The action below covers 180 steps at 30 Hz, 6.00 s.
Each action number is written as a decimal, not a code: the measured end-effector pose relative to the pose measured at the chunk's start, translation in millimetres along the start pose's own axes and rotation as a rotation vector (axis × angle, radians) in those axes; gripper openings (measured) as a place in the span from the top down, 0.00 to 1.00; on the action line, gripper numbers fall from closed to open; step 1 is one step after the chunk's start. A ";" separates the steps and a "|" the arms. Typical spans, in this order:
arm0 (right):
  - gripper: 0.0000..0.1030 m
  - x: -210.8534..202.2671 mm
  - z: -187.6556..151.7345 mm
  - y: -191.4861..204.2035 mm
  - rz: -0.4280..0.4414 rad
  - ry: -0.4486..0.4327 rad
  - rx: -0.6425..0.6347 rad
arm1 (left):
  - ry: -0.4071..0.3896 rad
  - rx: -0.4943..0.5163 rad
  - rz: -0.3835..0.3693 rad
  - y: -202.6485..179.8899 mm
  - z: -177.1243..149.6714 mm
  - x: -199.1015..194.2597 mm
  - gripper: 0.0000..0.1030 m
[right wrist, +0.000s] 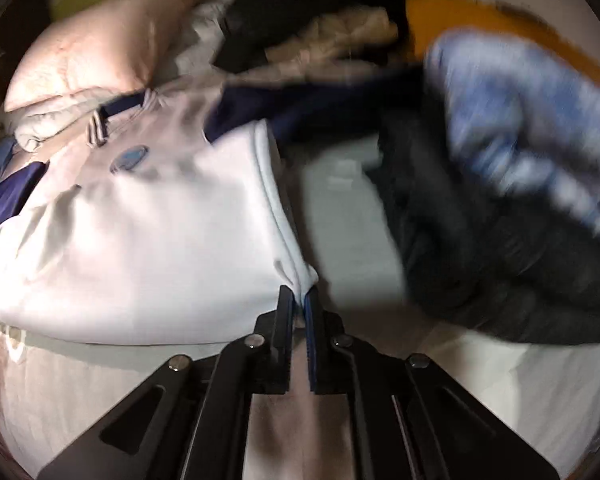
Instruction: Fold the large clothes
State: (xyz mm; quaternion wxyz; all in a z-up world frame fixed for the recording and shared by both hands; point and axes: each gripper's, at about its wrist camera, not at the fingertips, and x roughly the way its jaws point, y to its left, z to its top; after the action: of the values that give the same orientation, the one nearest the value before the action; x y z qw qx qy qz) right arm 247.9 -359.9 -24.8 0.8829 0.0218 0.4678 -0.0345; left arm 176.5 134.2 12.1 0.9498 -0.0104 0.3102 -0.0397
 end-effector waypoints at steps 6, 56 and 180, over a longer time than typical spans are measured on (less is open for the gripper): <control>0.67 -55.3 6.1 7.9 -0.001 -0.224 -0.009 | 0.009 -0.052 -0.011 4.7 -0.7 2.4 0.01; 0.00 15.3 -34.6 129.4 -0.228 -0.227 -0.493 | 0.176 0.249 0.296 -34.9 -45.8 107.0 0.05; 0.64 14.8 61.6 -25.7 -0.045 -0.099 0.154 | 0.024 -0.117 0.095 -38.2 -37.2 39.1 0.00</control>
State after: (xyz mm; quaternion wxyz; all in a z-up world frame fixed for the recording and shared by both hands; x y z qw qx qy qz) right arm 304.9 -390.4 -2.6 0.8996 0.0772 0.4201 -0.0912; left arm 183.3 93.1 -39.3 0.9447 -0.0505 0.3233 0.0236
